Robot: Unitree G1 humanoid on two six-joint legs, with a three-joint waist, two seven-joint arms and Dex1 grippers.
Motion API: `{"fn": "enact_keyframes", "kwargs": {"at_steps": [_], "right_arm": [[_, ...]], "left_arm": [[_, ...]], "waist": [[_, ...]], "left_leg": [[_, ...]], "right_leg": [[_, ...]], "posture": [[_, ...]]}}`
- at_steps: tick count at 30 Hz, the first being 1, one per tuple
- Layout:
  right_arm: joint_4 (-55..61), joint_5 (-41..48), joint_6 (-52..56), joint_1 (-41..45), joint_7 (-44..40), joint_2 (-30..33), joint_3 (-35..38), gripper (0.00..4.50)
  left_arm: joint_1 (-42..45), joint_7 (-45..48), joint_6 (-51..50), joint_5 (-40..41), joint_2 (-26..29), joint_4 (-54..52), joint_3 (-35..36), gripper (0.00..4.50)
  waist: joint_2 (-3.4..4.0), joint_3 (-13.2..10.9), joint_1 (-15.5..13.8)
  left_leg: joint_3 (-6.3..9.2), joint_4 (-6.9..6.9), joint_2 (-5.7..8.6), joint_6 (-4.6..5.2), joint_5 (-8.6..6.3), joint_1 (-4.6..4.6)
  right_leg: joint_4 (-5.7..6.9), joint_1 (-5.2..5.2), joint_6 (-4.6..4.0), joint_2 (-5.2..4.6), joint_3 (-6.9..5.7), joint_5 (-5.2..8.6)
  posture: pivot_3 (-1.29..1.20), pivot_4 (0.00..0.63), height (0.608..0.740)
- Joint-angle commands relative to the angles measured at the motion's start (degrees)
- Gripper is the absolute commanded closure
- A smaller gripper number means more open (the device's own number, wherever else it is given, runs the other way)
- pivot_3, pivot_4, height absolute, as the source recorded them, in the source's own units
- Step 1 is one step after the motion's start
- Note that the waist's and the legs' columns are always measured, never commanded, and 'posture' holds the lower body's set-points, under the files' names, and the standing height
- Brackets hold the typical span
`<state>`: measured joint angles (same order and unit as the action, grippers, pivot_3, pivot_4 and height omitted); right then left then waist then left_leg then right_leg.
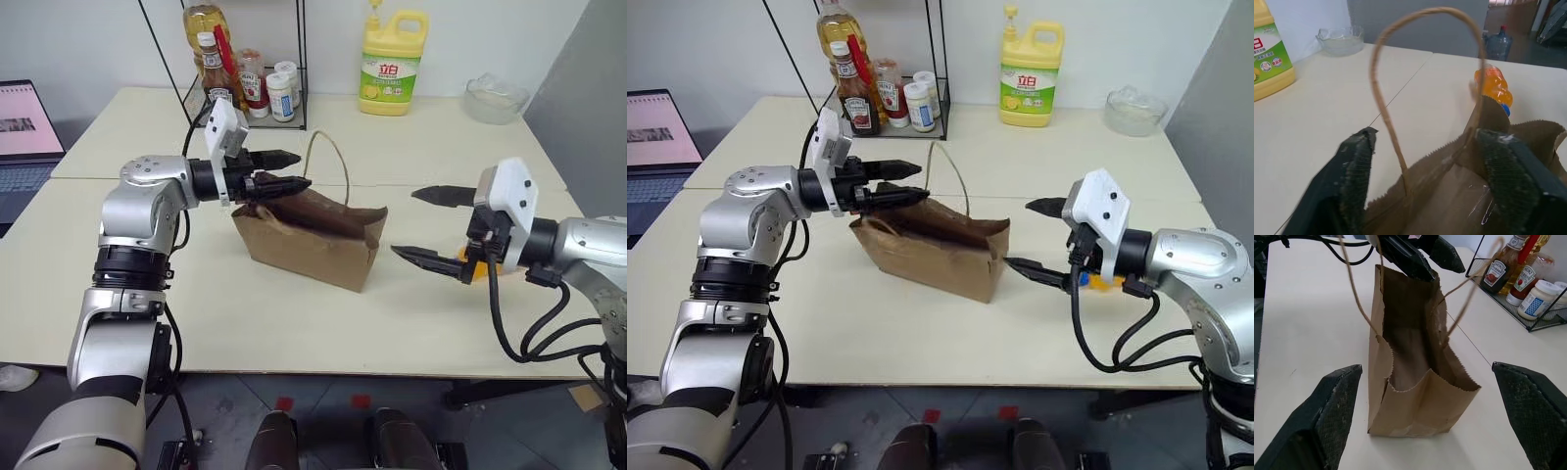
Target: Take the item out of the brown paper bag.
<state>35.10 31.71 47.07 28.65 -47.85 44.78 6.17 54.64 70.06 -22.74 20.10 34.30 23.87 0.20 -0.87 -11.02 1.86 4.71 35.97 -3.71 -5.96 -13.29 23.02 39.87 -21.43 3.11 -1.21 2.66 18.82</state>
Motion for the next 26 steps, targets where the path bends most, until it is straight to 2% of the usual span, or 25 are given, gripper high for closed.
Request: {"fn": "enact_keyframes", "kwargs": {"at_steps": [1, 6, 10, 16, 20, 26], "right_arm": [[0.35, 1.17, -0.79, 0.77, 1.20, -0.32, 0.53, 0.00], [-0.25, 1.32, -1.79, -1.75, 3.14, -0.80, 1.81, 0.00], [0.03, 1.35, -2.57, -4.45, 5.93, -1.95, 3.60, 0.00], [3.11, -2.26, -6.86, -11.36, 15.77, -8.57, 6.08, 0.00], [6.86, -2.70, -9.01, -19.44, 17.45, -11.42, 4.76, 0.00], [8.37, -6.26, -14.62, -27.31, 17.16, -12.36, 1.56, 0.00]], "left_arm": [[0.40, -2.23, 1.73, 0.07, 2.09, -2.41, 2.91, 0.60], [-1.90, -7.67, -3.40, 2.23, 5.13, -8.62, 7.24, 0.60], [-7.02, -12.79, -7.77, 2.46, 8.36, -16.61, 10.39, 0.60], [-24.54, -20.68, -12.05, 1.69, 12.75, -31.18, 17.96, 0.60], [-36.67, -24.12, -12.33, 2.44, 11.32, -38.75, 21.79, 0.60], [-46.30, -28.40, -9.55, 2.26, 7.43, -44.22, 22.39, 0.60]], "waist": [[0.00, 0.00, 0.01], [0.00, 0.00, 0.13], [0.00, 0.00, 0.06], [0.00, 0.00, 0.08], [-0.02, 0.01, -0.11], [-0.05, 0.03, -0.30]], "left_leg": [[0.00, 0.00, 0.00, 0.00, 0.00, 0.00], [0.01, -0.03, -0.01, 0.00, 0.00, 0.00], [0.00, -0.03, -0.01, 0.00, 0.00, 0.00], [-0.01, -0.10, -0.07, -0.01, 0.00, -0.03], [-0.02, -0.10, -0.06, -0.01, 0.00, -0.03], [-0.02, -0.06, -0.06, -0.01, -0.01, -0.10]], "right_leg": [[0.00, 0.00, 0.00, 0.00, 0.00, 0.00], [0.01, -0.03, 0.00, 0.01, 0.01, 0.00], [0.02, -0.03, 0.00, 0.00, 0.03, 0.00], [0.04, -0.06, -0.01, 0.02, 0.03, 0.01], [0.01, -0.01, -0.02, -0.01, 0.03, 0.01], [0.04, 0.05, -0.02, -0.02, 0.01, 0.01]], "posture": [[0.00, 0.150, 0.740], [0.00, 0.150, 0.740], [0.00, 0.150, 0.740], [0.00, 0.150, 0.740], [0.00, 0.150, 0.740], [0.00, 0.150, 0.740]]}}
